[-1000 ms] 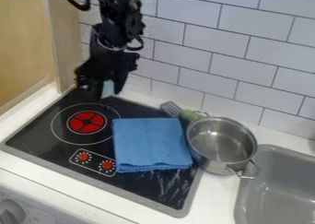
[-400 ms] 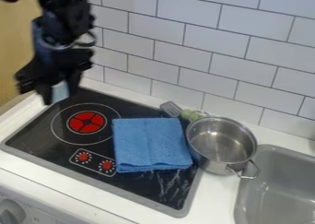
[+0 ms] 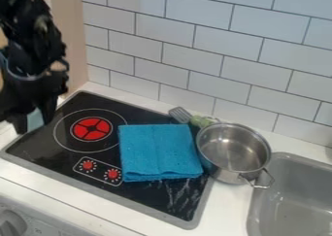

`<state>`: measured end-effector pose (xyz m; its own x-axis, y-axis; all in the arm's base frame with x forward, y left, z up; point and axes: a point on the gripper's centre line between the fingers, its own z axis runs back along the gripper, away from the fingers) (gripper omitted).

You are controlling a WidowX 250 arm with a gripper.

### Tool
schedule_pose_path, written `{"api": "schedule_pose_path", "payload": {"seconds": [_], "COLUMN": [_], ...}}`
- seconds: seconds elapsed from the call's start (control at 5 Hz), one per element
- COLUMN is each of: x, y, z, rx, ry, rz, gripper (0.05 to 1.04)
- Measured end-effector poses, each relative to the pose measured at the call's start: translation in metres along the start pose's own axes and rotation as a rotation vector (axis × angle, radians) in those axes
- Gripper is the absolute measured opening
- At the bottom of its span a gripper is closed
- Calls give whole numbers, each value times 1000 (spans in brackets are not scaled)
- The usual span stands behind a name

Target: Move the square to the bottom left of the stove

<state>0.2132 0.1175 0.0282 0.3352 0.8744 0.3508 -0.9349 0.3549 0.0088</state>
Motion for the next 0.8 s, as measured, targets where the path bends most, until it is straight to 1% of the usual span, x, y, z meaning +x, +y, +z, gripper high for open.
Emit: {"api": "schedule_pose_path", "payload": {"seconds": [0.2,0.4,0.6,0.8], "x": [-6,-15,-11,-14], "y": [-3,1,-5,2], "z": [-10,-23,-24,-23], "rx": [0,38,34,82], "ry": [30,69,69,91], "rz": [-6,-26,-11,51], "gripper": [456,456,541,854]}}
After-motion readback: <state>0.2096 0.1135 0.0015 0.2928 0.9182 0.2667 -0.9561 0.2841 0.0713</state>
